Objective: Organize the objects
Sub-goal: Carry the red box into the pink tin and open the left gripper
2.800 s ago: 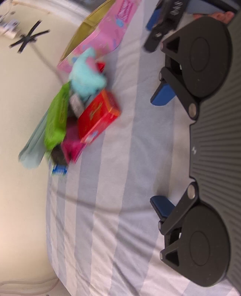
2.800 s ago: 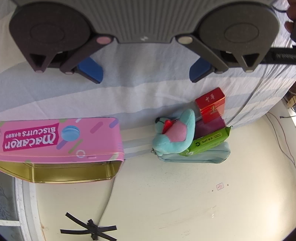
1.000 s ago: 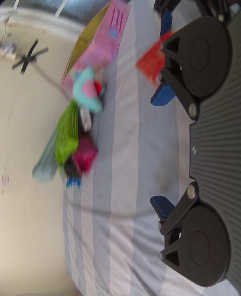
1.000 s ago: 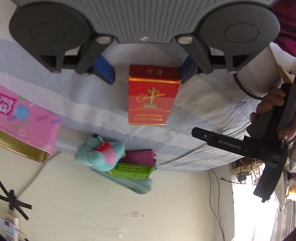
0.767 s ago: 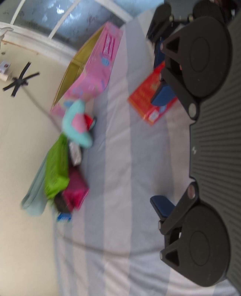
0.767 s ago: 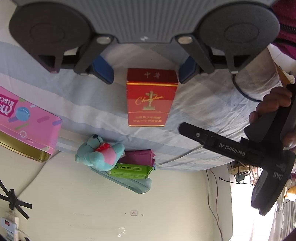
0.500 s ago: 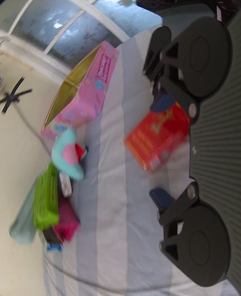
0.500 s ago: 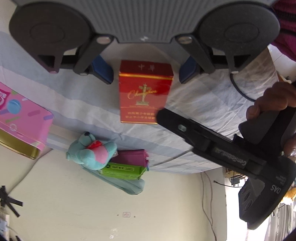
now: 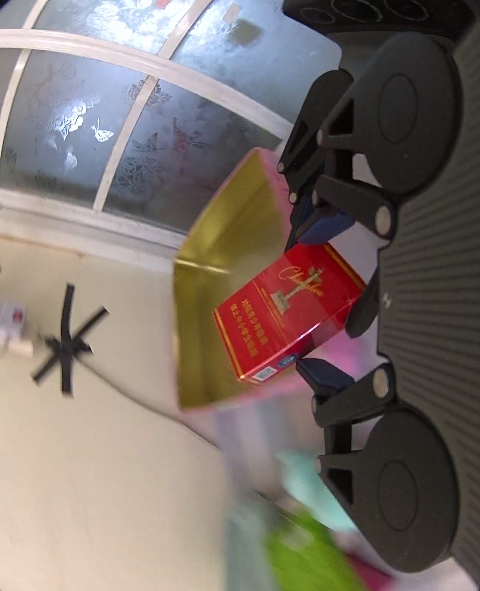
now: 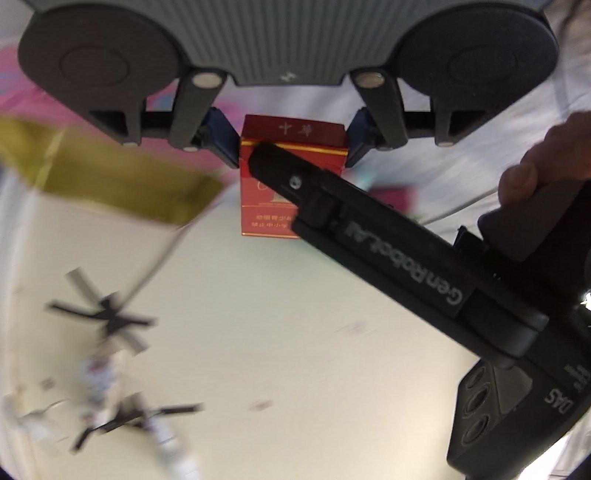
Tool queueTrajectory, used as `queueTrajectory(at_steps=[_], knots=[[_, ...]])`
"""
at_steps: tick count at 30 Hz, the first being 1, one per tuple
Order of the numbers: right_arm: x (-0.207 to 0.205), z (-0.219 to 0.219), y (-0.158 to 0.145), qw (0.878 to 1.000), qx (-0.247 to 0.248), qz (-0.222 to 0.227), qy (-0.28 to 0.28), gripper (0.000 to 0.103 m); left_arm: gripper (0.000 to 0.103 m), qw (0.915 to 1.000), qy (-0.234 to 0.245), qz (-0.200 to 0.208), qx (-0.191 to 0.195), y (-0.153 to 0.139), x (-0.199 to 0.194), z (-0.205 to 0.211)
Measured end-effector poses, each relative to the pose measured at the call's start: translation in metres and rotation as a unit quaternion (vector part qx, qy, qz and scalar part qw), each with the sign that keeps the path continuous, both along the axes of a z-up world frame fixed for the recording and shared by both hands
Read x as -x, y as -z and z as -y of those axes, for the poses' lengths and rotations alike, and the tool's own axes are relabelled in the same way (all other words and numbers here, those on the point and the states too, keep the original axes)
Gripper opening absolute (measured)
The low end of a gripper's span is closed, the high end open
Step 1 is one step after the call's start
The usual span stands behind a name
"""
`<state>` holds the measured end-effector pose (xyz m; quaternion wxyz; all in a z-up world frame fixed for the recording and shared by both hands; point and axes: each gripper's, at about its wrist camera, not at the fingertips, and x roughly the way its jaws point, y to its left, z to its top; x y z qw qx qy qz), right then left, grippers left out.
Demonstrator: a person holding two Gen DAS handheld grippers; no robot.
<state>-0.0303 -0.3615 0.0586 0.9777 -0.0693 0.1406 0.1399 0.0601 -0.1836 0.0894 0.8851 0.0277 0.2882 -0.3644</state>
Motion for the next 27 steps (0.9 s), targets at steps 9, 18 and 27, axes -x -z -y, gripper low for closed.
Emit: queueTrajectory(at_steps=[9, 18, 27], knots=[[-0.073, 0.050, 0.009, 0.996, -0.032, -0.019, 0.085, 0.060, 0.071, 0.9995, 0.008, -0.023, -0.023, 0.031, -0.055, 0.069], [-0.070, 0.064, 0.014, 0.993, -0.034, -0.011, 0.109, 0.077, 0.075, 0.9988, -0.032, -0.007, -0.036, 0.040, -0.055, 0.067], [-0.037, 0.050, 0.007, 0.995, -0.051, 0.064, 0.055, 0.080, 0.084, 0.9888, -0.127, 0.078, 0.003, 0.014, -0.002, -0.030]])
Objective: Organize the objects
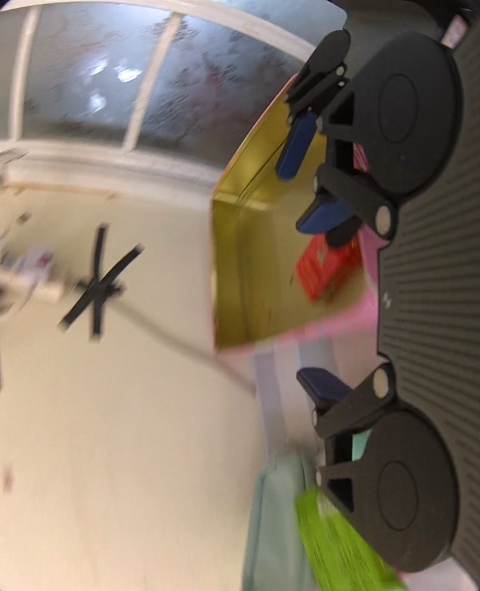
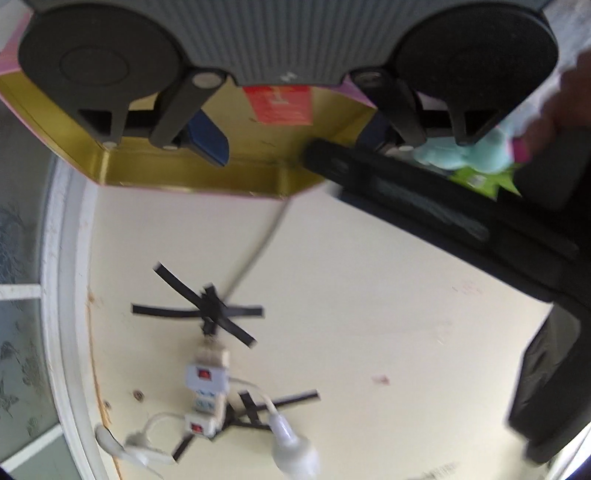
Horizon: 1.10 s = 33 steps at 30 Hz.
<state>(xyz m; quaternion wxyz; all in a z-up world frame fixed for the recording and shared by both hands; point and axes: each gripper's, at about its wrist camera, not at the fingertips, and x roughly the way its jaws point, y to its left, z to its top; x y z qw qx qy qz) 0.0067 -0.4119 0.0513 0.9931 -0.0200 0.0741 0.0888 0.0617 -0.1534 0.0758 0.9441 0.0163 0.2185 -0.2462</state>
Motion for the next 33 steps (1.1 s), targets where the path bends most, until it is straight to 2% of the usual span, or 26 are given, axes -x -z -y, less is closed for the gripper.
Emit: queueTrajectory(at_steps=[3, 6, 10, 12, 14, 17, 19, 23, 26, 28, 30, 33], knots=[[0.005, -0.015, 0.002, 1.000, 0.008, 0.012, -0.007, 0.080, 0.084, 0.9988, -0.047, 0.007, -0.009, 0.010, 0.016, -0.039], [0.013, -0.034, 0.004, 0.999, 0.022, 0.010, -0.030, 0.080, 0.084, 0.9954, -0.092, -0.016, -0.025, 0.032, 0.021, -0.073], [0.019, -0.058, 0.007, 0.997, 0.047, -0.010, -0.061, 0.078, 0.084, 0.9864, -0.144, -0.054, -0.058, 0.065, 0.020, -0.106], [0.016, -0.068, 0.006, 0.995, 0.039, -0.032, -0.085, 0.077, 0.083, 0.9804, -0.171, -0.055, -0.080, 0.074, 0.018, -0.116], [0.013, -0.081, 0.009, 0.992, 0.037, -0.057, -0.103, 0.072, 0.084, 0.9751, -0.201, -0.056, -0.074, 0.072, 0.013, -0.125], [0.012, -0.106, 0.012, 0.989, 0.056, -0.074, -0.117, 0.067, 0.083, 0.9591, -0.262, -0.046, -0.097, 0.073, 0.009, -0.135], [0.009, -0.124, 0.013, 0.988, 0.071, -0.078, -0.114, 0.066, 0.083, 0.9615, -0.257, -0.067, -0.071, 0.073, 0.003, -0.143], [-0.008, -0.152, 0.011, 0.987, 0.092, -0.083, -0.101, 0.063, 0.083, 0.9602, -0.254, -0.093, -0.068, 0.080, 0.000, -0.152], [-0.024, -0.167, 0.013, 0.987, 0.104, -0.088, -0.082, 0.060, 0.084, 0.9601, -0.255, -0.096, -0.062, 0.080, 0.001, -0.153], [-0.033, -0.173, 0.017, 0.986, 0.107, -0.099, -0.074, 0.053, 0.084, 0.9600, -0.255, -0.095, -0.065, 0.080, 0.001, -0.153], [-0.039, -0.176, 0.020, 0.984, 0.104, -0.117, -0.082, 0.030, 0.084, 0.9601, -0.255, -0.096, -0.065, 0.081, 0.000, -0.153], [-0.032, -0.179, 0.019, 0.985, 0.094, -0.116, -0.085, 0.021, 0.084, 0.9604, -0.254, -0.097, -0.062, 0.081, -0.001, -0.153]])
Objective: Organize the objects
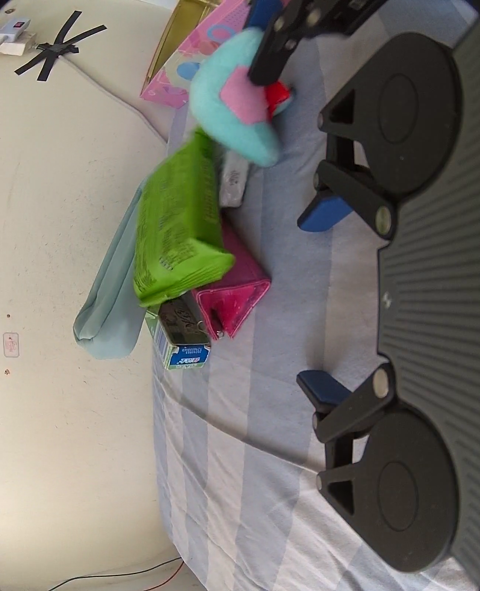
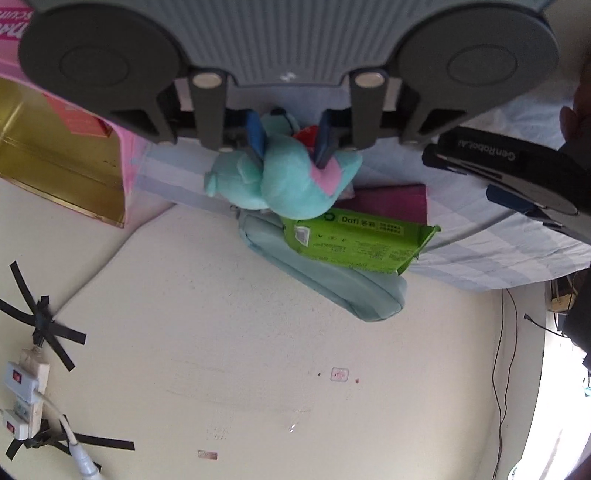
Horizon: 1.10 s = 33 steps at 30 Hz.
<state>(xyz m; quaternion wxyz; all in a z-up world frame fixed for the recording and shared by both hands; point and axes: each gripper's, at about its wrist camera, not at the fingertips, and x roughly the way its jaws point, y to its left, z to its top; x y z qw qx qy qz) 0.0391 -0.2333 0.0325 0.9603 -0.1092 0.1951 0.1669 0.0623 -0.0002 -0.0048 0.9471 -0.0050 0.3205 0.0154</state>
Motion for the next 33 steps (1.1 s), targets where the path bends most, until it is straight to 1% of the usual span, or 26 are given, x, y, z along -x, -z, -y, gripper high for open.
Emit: queueTrajectory(at_steps=[2, 4, 6, 7, 8, 9, 10, 11, 12, 13, 14, 15, 16, 17, 18, 19, 20, 21, 23, 24, 27, 31, 33], knots=[[0.013, 0.001, -0.005, 1.000, -0.019, -0.002, -0.004, 0.021, 0.084, 1.0000, 0.000, 0.000, 0.001, 0.000, 0.000, 0.000], [0.031, 0.004, -0.012, 0.999, -0.051, -0.004, -0.019, 0.020, 0.084, 1.0000, 0.001, 0.001, 0.004, 0.000, 0.000, 0.000], [0.053, 0.011, -0.023, 0.994, -0.098, -0.012, -0.043, 0.020, 0.084, 1.0000, -0.001, 0.001, 0.007, -0.001, 0.000, -0.001], [0.063, 0.018, -0.029, 0.990, -0.129, -0.020, -0.052, 0.020, 0.085, 1.0000, -0.001, 0.001, 0.007, -0.001, -0.001, 0.000], [0.072, 0.027, -0.035, 0.983, -0.169, -0.031, -0.064, 0.020, 0.085, 1.0000, -0.001, 0.001, 0.007, 0.000, -0.001, 0.000], [0.079, 0.039, -0.041, 0.971, -0.220, -0.049, -0.083, 0.020, 0.087, 1.0000, -0.001, 0.001, 0.007, 0.000, -0.001, 0.000], [0.085, 0.052, -0.045, 0.955, -0.272, -0.062, -0.105, 0.020, 0.089, 1.0000, -0.001, -0.001, 0.008, 0.000, -0.001, 0.000], [0.090, 0.064, -0.049, 0.940, -0.312, -0.065, -0.121, 0.020, 0.089, 1.0000, -0.001, -0.001, 0.009, 0.000, -0.002, 0.000], [0.095, 0.073, -0.051, 0.932, -0.334, -0.063, -0.128, 0.020, 0.090, 0.9999, -0.002, 0.000, 0.011, 0.000, -0.001, 0.000], [0.098, 0.080, -0.052, 0.928, -0.345, -0.063, -0.122, 0.020, 0.090, 0.9999, -0.002, 0.000, 0.012, 0.000, -0.002, 0.000], [0.099, 0.085, -0.052, 0.928, -0.349, -0.066, -0.110, 0.021, 0.090, 0.9999, -0.001, 0.000, 0.012, 0.000, -0.001, 0.000], [0.097, 0.089, -0.049, 0.930, -0.347, -0.069, -0.094, 0.024, 0.090, 0.9999, -0.001, 0.001, 0.014, 0.000, -0.001, -0.001], [0.095, 0.091, -0.045, 0.936, -0.339, -0.069, -0.067, 0.025, 0.090, 0.9998, -0.003, 0.002, 0.017, -0.001, -0.001, -0.002], [0.093, 0.092, -0.039, 0.944, -0.322, -0.068, -0.026, 0.029, 0.090, 0.9997, -0.006, 0.006, 0.022, -0.001, 0.001, -0.004], [0.089, 0.090, -0.033, 0.953, -0.296, -0.069, 0.016, 0.044, 0.090, 0.9994, -0.006, 0.012, 0.032, -0.002, 0.002, -0.007], [0.086, 0.088, -0.026, 0.960, -0.267, -0.072, 0.052, 0.047, 0.090, 0.9988, -0.006, 0.019, 0.044, -0.004, 0.005, -0.011], [0.083, 0.087, -0.020, 0.963, -0.248, -0.075, 0.075, 0.049, 0.090, 0.9980, -0.005, 0.029, 0.057, -0.005, 0.007, -0.014], [0.083, 0.089, -0.014, 0.963, -0.245, -0.076, 0.085, 0.051, 0.090, 0.9969, -0.004, 0.038, 0.068, -0.007, 0.009, -0.017], [0.083, 0.093, -0.009, 0.959, -0.261, -0.077, 0.085, 0.056, 0.090, 0.9948, -0.003, 0.055, 0.085, -0.010, 0.014, -0.021], [0.084, 0.094, -0.009, 0.959, -0.260, -0.076, 0.086, 0.056, 0.090, 0.9938, 0.004, 0.063, 0.092, -0.012, 0.017, -0.021], [0.087, 0.099, -0.009, 0.962, -0.250, -0.066, 0.093, 0.056, 0.090, 0.9891, 0.037, 0.092, 0.108, -0.019, 0.028, -0.016], [0.093, 0.109, -0.006, 0.960, -0.256, -0.069, 0.093, 0.057, 0.090, 0.9778, 0.093, 0.113, 0.150, -0.034, 0.047, -0.006], [0.093, 0.111, -0.002, 0.960, -0.253, -0.075, 0.092, 0.057, 0.091, 0.9750, 0.116, 0.128, 0.140, -0.040, 0.057, 0.005]])
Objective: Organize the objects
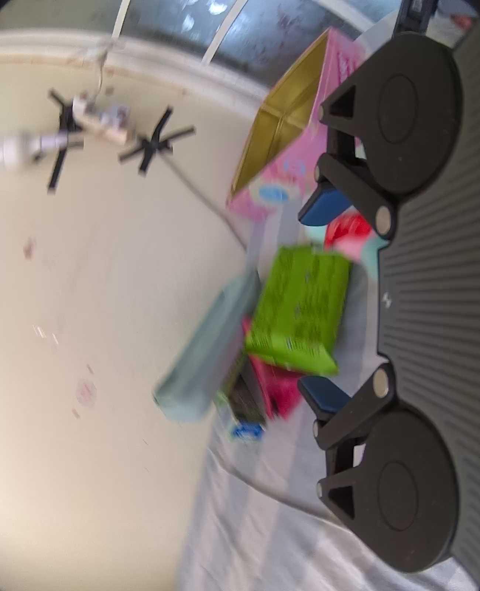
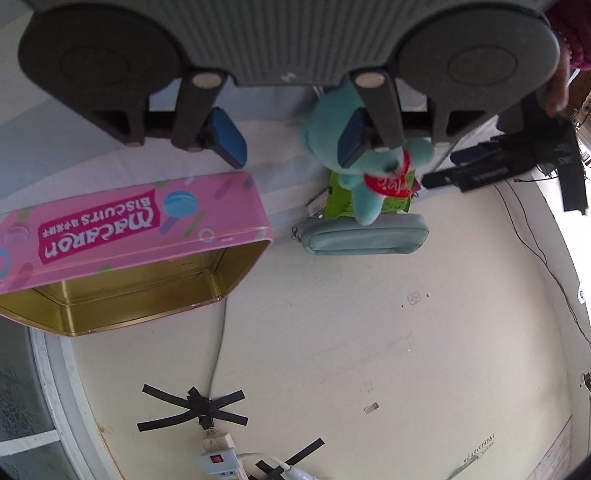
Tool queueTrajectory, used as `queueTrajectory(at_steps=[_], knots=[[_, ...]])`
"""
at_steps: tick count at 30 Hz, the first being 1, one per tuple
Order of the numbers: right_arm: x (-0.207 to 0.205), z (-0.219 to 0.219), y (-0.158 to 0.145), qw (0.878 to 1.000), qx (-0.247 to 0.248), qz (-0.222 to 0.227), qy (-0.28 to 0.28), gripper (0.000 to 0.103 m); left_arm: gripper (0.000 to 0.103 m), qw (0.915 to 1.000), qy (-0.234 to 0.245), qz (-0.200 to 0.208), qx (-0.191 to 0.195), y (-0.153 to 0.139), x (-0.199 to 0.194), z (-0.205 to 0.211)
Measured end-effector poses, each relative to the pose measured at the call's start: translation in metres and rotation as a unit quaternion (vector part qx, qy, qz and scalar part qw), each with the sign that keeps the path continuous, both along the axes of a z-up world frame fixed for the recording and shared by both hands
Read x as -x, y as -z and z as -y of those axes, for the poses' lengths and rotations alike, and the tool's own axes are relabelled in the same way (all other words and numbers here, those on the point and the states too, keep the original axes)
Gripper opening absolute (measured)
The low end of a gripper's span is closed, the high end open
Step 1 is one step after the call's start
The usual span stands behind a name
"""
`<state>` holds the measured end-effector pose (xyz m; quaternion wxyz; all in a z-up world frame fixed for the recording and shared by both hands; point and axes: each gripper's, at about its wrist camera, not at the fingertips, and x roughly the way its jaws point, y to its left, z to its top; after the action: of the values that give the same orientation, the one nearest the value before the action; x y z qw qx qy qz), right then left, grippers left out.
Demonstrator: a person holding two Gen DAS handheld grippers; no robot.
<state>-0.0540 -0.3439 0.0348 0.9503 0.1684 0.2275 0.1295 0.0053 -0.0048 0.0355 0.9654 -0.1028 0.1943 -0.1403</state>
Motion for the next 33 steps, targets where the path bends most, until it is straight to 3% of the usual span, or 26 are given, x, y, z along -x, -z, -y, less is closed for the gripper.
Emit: queueTrajectory(at_steps=[3, 6, 10, 14, 18, 21, 22, 25, 28, 30, 33], knots=[[-0.003, -0.002, 0.007, 1.000, -0.007, -0.013, -0.011, 0.057, 0.093, 0.9993, 0.013, 0.008, -0.033, -0.001, 0.004, 0.015], [-0.010, -0.010, 0.013, 0.999, -0.008, -0.030, -0.041, 0.057, 0.093, 0.9987, 0.021, -0.015, -0.045, 0.006, -0.008, 0.024], [-0.011, -0.031, 0.017, 0.996, 0.027, -0.034, -0.075, 0.063, 0.095, 0.9963, 0.058, -0.062, 0.012, 0.017, -0.026, 0.022], [-0.017, -0.050, 0.019, 0.993, 0.068, -0.040, -0.093, 0.092, 0.103, 0.9920, 0.103, -0.063, 0.037, 0.017, -0.030, 0.031], [-0.033, -0.076, 0.017, 0.985, 0.114, -0.043, -0.119, 0.093, 0.103, 0.9903, 0.122, -0.065, 0.012, 0.026, -0.033, 0.043], [-0.048, -0.094, 0.024, 0.978, 0.148, -0.058, -0.134, 0.094, 0.091, 0.9842, 0.151, -0.090, 0.022, 0.035, -0.038, 0.042], [-0.052, -0.099, 0.024, 0.977, 0.156, -0.057, -0.134, 0.094, 0.085, 0.9822, 0.161, -0.092, 0.031, 0.035, -0.039, 0.041], [-0.062, -0.109, 0.025, 0.976, 0.164, -0.060, -0.134, 0.092, 0.082, 0.9807, 0.168, -0.093, 0.038, 0.037, -0.040, 0.039], [-0.066, -0.115, 0.026, 0.975, 0.176, -0.055, -0.121, 0.079, 0.080, 0.9794, 0.170, -0.098, 0.045, 0.038, -0.040, 0.037], [-0.065, -0.112, 0.027, 0.976, 0.179, -0.052, -0.109, 0.064, 0.079, 0.9789, 0.176, -0.094, 0.042, 0.037, -0.038, 0.039], [-0.057, -0.108, 0.028, 0.978, 0.179, -0.049, -0.099, 0.057, 0.079, 0.9778, 0.192, -0.080, 0.026, 0.033, -0.026, 0.046]])
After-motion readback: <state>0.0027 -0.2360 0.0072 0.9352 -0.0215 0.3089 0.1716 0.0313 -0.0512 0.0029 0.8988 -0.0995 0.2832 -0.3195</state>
